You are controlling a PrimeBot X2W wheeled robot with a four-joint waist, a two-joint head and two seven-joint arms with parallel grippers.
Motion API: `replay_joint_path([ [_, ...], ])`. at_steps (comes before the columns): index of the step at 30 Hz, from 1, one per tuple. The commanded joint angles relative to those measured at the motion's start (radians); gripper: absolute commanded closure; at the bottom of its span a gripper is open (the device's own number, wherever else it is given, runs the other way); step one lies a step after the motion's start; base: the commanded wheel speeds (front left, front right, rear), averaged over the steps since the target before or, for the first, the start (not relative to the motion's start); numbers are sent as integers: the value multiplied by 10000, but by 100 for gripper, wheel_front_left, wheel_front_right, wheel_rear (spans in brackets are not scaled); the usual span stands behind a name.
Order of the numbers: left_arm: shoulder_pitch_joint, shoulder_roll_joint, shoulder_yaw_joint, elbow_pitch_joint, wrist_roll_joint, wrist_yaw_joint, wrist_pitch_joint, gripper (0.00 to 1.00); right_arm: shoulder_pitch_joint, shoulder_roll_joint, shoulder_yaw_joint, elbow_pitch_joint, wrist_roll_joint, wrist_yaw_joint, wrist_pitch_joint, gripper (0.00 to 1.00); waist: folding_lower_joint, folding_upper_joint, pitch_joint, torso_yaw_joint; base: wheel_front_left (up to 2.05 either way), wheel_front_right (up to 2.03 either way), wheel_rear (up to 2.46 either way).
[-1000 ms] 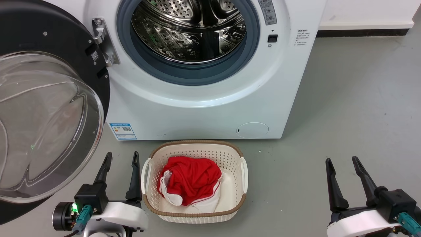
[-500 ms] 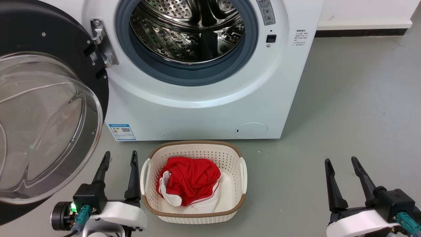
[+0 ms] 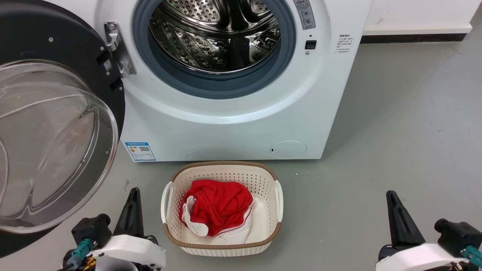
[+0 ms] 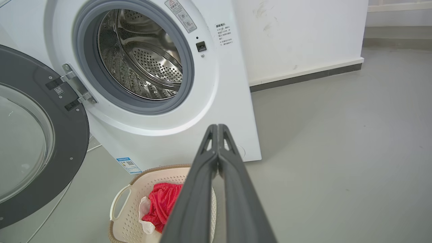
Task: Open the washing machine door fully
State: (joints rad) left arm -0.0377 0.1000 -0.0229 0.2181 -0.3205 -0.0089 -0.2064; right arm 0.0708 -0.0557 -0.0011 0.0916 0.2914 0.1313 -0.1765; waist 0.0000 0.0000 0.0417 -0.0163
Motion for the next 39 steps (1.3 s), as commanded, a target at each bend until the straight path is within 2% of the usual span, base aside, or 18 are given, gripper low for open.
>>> replay_joint_path([
  [1, -251, 6, 88, -142, -482, -76, 88, 100, -275, -95, 3, -91, 567, -1, 60, 100, 0, 0, -6, 3, 0, 0, 0],
  [20, -364, -119, 382, -86, -3646, -368, 841, 100, -688, -246, -41, 312, 3981, -2, 586, 100, 0, 0, -69, 29, 0, 0, 0],
  [39, -479, -228, 661, 6, -6205, -614, 1498, 100, -1017, -308, -153, 629, 6690, -3, 1070, 100, 0, 0, -132, 55, 0, 0, 0],
])
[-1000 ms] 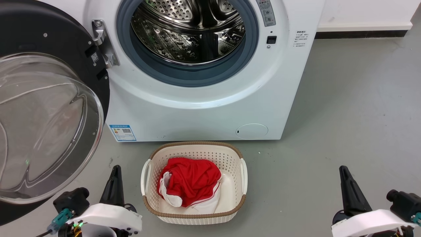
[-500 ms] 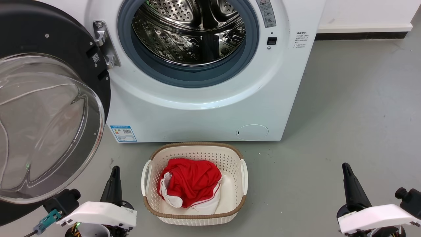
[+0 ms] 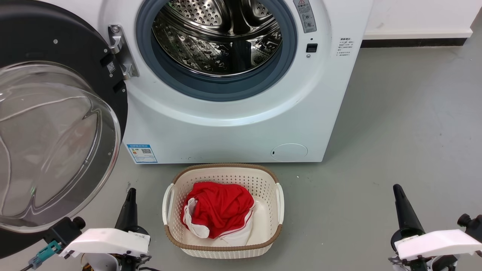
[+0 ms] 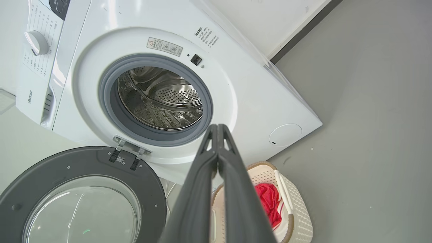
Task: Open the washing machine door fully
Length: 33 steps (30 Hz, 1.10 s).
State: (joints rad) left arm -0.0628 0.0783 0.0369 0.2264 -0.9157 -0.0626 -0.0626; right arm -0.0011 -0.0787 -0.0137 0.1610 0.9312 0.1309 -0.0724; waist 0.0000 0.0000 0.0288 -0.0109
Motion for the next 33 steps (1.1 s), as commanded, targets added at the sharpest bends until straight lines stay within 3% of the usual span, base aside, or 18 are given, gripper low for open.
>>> replay_joint_path([
  [1, -228, -12, 62, -77, -253, -77, 60, 100, -298, -77, -27, -65, 291, 1, 29, 100, 0, 0, -3, 2, 0, 0, 0],
  [33, -385, -149, 459, 66, -3808, -416, 976, 100, -724, -73, -297, 404, 3962, -1, 807, 100, 0, 0, -117, 50, 0, 0, 0],
])
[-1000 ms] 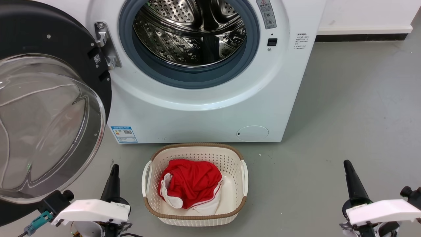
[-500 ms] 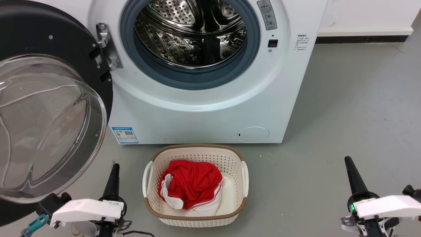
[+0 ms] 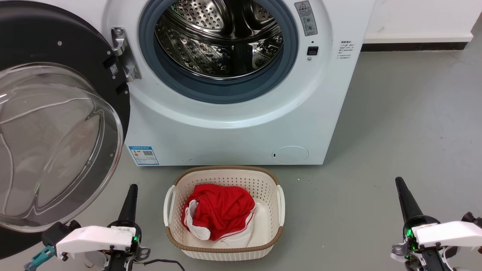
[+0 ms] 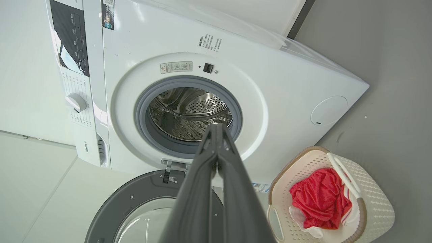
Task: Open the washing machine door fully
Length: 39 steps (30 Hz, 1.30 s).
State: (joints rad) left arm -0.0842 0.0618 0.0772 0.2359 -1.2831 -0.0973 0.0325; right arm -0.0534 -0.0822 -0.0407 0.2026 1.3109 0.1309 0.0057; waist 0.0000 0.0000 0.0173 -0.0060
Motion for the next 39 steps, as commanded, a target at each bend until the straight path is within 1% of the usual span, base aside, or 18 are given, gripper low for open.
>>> replay_joint_path([
  [1, -175, 13, 66, -26, -225, -81, 57, 100, -212, -37, -38, 0, 254, -1, 50, 100, 0, 0, -5, 2, 0, 0, 0],
  [19, -245, -55, 215, 38, -1718, -206, 435, 100, -389, 2, -188, 195, 1757, -2, 410, 100, 0, 0, -65, 28, 0, 0, 0],
  [39, -280, -120, 386, 97, -3143, -348, 803, 100, -542, 51, -345, 405, 3196, -3, 758, 100, 0, 0, -131, 56, 0, 0, 0],
])
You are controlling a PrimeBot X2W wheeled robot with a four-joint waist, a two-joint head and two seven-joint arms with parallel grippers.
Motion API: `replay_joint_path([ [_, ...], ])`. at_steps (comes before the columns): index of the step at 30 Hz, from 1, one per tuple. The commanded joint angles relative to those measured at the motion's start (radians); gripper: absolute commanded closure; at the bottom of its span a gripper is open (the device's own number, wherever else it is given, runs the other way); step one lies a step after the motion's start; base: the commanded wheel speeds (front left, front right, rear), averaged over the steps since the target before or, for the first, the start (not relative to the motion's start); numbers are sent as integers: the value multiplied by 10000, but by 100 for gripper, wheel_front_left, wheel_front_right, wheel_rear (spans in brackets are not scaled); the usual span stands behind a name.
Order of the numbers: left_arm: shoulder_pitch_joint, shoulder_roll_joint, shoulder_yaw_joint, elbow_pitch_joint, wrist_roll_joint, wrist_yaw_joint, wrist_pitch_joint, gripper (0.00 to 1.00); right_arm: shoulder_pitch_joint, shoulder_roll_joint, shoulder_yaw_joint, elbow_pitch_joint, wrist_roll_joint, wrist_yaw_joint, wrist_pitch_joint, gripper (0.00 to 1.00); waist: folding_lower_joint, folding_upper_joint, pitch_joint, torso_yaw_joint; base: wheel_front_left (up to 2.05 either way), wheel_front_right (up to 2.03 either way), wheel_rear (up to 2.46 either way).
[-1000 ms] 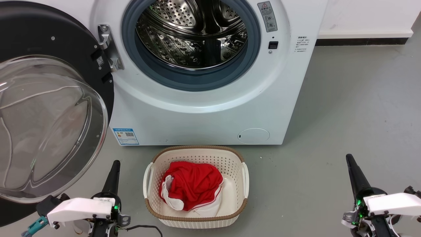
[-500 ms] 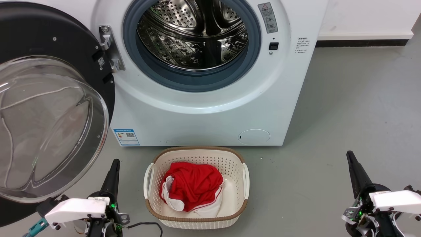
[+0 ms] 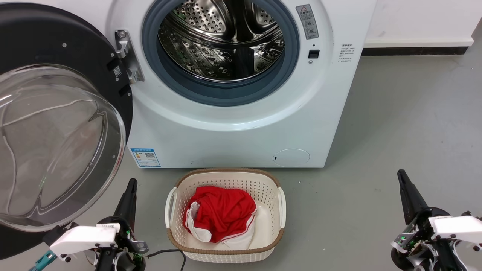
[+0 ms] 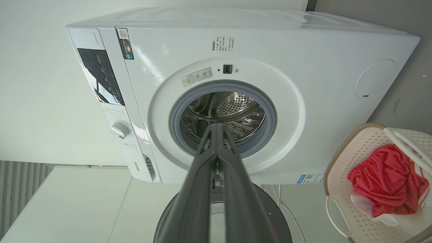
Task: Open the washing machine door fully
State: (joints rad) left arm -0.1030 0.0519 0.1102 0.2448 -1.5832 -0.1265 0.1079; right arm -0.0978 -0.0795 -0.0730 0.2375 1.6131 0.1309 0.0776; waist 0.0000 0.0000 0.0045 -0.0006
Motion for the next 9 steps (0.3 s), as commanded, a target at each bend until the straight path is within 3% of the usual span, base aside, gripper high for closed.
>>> replay_joint_path([
  [1, -96, -25, 64, 12, -208, -59, 61, 100, -110, 25, -32, 61, 230, -3, 54, 100, 0, 0, -6, 3, 0, 0, 0],
  [9, -94, -28, 70, 16, -297, -71, 98, 100, -135, 48, -67, 73, 282, -2, 107, 100, 0, 0, -13, 6, 0, 0, 0],
])
